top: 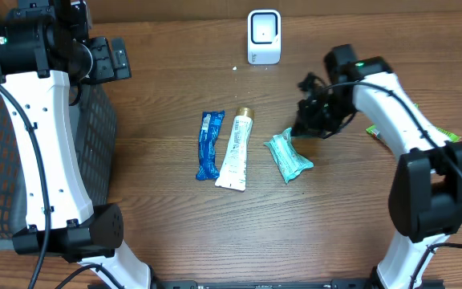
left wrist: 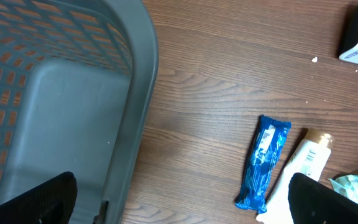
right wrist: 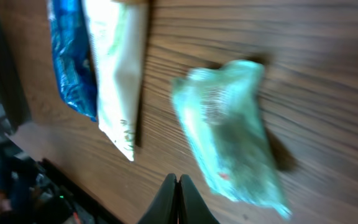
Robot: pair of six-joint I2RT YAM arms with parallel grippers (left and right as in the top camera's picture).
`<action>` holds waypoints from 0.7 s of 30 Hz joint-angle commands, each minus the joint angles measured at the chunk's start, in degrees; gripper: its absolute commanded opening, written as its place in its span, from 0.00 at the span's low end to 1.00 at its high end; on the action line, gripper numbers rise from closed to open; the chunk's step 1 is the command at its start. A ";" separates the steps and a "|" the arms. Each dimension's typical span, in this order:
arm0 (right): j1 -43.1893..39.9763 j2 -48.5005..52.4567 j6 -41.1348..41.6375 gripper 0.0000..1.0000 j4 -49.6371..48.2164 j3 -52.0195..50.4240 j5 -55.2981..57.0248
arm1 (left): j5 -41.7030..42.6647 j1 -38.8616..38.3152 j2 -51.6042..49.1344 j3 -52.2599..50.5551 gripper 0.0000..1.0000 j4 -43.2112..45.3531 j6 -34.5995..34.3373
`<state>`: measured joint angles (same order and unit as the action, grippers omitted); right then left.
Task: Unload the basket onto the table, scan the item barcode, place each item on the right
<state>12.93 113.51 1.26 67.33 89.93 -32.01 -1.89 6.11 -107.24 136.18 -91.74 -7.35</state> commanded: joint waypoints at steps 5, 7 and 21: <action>6.47 4.63 -0.81 0.04 -7.54 -0.74 4.63 | 0.44 -0.28 1.62 1.01 1.00 0.09 -0.50; 6.47 7.61 0.46 0.04 -7.67 -0.76 5.97 | 0.44 -0.28 1.62 1.01 1.00 0.11 -0.50; 3.15 9.16 -1.77 0.26 0.94 7.85 2.78 | 0.44 -0.28 1.62 1.01 1.00 0.09 -0.50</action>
<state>17.17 125.95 1.21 66.26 91.74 -25.32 -1.89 6.11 -107.24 136.18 -91.74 -7.35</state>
